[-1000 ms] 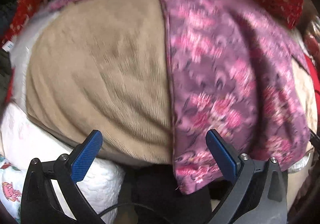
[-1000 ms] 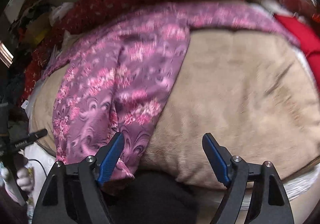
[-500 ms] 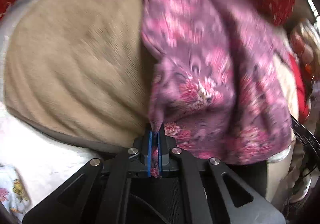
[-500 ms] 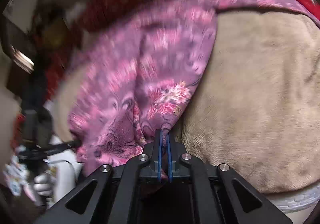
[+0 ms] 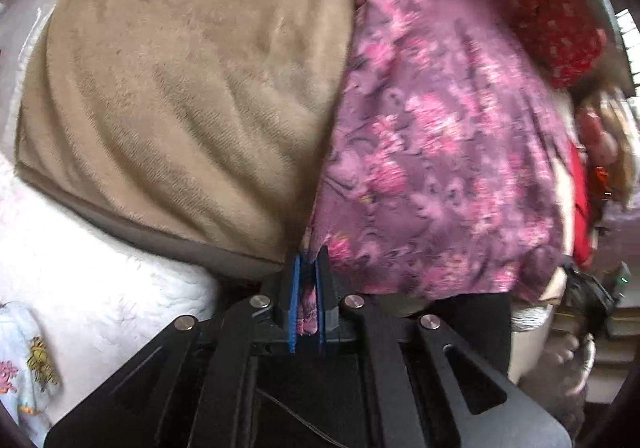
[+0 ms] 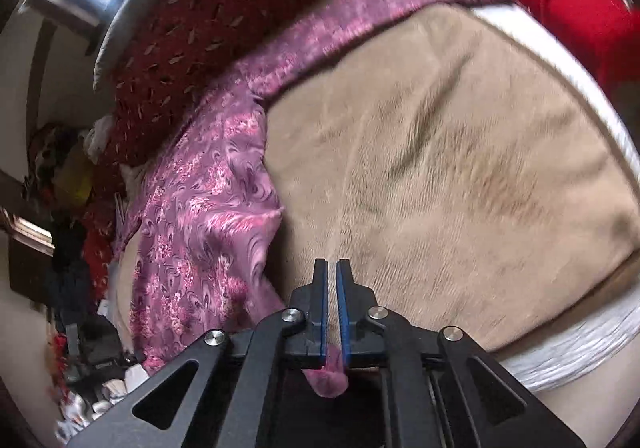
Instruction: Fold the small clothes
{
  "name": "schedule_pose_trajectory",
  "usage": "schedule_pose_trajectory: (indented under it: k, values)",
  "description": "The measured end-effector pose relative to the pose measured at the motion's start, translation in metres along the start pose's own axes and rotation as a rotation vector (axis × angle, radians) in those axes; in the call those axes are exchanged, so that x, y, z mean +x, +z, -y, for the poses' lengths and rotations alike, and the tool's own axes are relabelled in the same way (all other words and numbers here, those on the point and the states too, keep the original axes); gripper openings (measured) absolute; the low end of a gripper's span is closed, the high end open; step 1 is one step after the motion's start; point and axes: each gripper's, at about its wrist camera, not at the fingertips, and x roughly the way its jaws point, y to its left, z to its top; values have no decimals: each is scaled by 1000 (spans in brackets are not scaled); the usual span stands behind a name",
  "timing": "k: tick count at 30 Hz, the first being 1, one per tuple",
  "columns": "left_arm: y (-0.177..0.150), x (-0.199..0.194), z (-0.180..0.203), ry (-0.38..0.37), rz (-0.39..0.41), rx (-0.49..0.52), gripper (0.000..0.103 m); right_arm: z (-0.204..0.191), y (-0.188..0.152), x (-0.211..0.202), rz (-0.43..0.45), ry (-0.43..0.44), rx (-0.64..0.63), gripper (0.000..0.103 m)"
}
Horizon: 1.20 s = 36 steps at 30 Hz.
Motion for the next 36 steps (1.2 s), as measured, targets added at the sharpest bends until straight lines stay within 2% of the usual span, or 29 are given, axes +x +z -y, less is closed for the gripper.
schedule_pose_trajectory:
  k: [2,3,4,6,8,11,16,19,21,22,23,24,26,27,29,30,32,33,35,36]
  values:
    - [3,-9,1,-38,36,6,18,-9,-1,6,-13,53,7,30]
    - [7,-13,0,-49,56,1,23,-11,2,8,-7,74,17,49]
    - [15,-16,0,-62,79,-7,33,-13,2,10,-1,100,31,54]
    - [29,-25,-7,-101,123,-38,39,-19,4,13,7,144,44,54]
    - [52,-27,-6,-101,137,-53,40,-32,10,19,5,132,16,54]
    - [89,-14,7,-16,139,-34,41,-44,27,26,17,72,-22,54]
    - [144,36,33,93,44,-30,41,-58,65,55,45,6,-36,54]
    - [164,60,46,110,9,-46,40,-69,86,86,42,-48,-59,54]
    - [172,66,57,139,24,-20,37,-78,94,109,19,-53,-77,52]
    - [175,67,64,165,39,14,18,-84,94,120,3,-49,-96,48]
    - [177,67,71,202,50,49,5,-90,92,127,-14,-44,-124,41]
    - [179,67,74,220,53,67,5,-100,90,137,-36,-58,-186,8]
    - [181,62,75,258,93,79,5,-119,87,141,-41,-106,-310,6]
    - [182,61,75,288,117,91,5,-124,88,132,15,-112,-349,6]
    - [183,68,72,353,132,111,6,-121,93,113,112,-110,-347,5]
    - [184,74,70,360,115,112,6,-113,97,109,136,-124,-321,6]
    - [186,74,72,360,117,112,6,-91,104,129,19,-159,-282,7]
    - [186,67,73,338,127,103,6,-79,103,142,-77,-157,-260,8]
    - [182,43,74,239,176,57,6,-74,106,120,-20,-110,-225,19]
    - [178,31,79,188,211,51,6,-73,108,105,29,-101,-200,20]
